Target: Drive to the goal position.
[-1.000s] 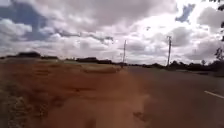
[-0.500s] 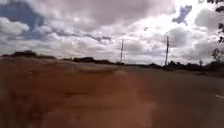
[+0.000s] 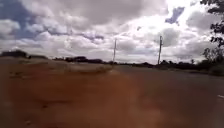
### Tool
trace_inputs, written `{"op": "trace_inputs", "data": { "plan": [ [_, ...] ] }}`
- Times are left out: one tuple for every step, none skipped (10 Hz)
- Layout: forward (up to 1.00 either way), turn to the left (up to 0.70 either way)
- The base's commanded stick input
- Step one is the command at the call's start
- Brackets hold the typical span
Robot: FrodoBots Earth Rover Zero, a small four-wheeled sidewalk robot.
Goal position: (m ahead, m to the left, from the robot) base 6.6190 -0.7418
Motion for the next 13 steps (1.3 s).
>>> {"op": "trace_inputs", "data": {
  "plan": [
    [0.85, 0.00],
    [0.85, 0.00],
    [0.85, 0.00],
    [0.85, 0.00],
    [0.85, 0.00],
    [0.85, 0.00],
    [0.85, 0.00],
    [0.85, 0.00],
    [0.85, 0.00],
    [0.85, 0.00],
    [0.85, 0.00],
    [0.85, 0.00],
    [0.85, 0.00]
  ]
}}
